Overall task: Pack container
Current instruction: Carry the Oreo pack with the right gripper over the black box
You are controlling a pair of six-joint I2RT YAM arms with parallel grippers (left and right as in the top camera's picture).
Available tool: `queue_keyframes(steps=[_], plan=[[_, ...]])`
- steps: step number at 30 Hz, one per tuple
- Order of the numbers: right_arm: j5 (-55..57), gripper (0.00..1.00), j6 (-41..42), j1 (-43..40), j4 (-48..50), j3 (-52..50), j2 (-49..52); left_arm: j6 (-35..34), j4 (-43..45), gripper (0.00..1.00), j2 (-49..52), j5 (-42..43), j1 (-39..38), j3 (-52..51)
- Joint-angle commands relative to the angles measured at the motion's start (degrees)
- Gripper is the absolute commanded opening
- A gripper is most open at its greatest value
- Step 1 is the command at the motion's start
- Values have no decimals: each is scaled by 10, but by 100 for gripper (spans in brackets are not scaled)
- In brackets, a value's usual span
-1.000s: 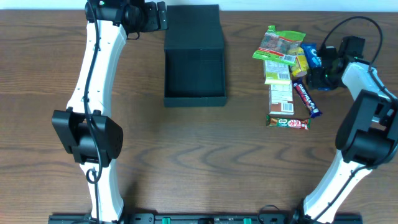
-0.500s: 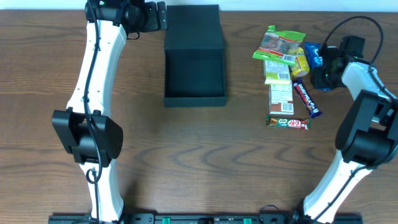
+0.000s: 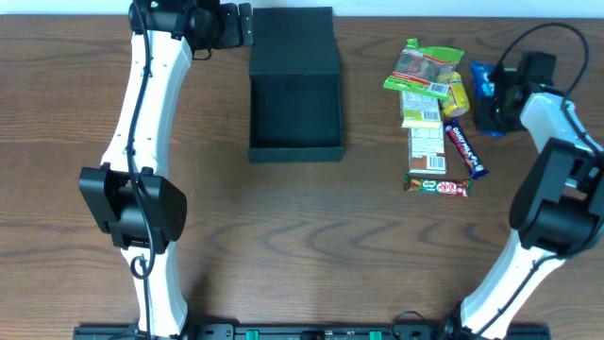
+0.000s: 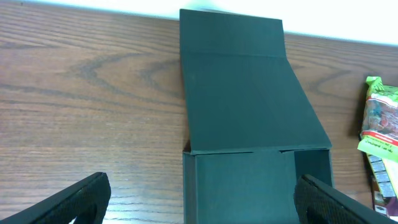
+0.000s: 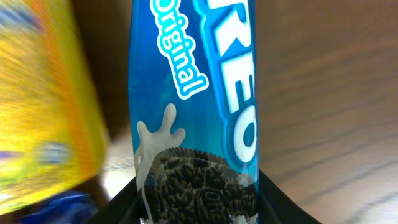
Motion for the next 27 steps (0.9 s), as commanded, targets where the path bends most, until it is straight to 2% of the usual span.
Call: queue_keyframes(steps=[1, 5, 11, 18, 19, 20, 21, 23, 27], plan=[[-42, 19, 12, 20, 5, 39, -89, 13, -3, 95, 14, -22, 2, 3], [-44, 17, 10, 63, 3, 41, -144, 22, -3, 96, 14, -30, 2, 3], [-44, 15, 29, 173, -21, 41, -184, 30, -3, 96, 14, -30, 3, 3], [-44, 11, 184, 302, -38, 34, -164, 32, -7, 95, 14, -57, 16, 3], [-44, 12, 205, 315, -42, 33, -159, 32, -9, 95, 14, -61, 18, 3], [-44, 20, 229, 329, -49, 33, -152, 32, -11, 96, 14, -65, 24, 3], [-45, 21, 250, 342, -56, 33, -147, 32, -12, 95, 14, -65, 29, 3], [-46, 15, 280, 364, -66, 33, -136, 32, -16, 95, 14, -65, 38, 3], [-47, 13, 307, 406, -69, 33, -111, 32, -22, 96, 14, -65, 56, 3]])
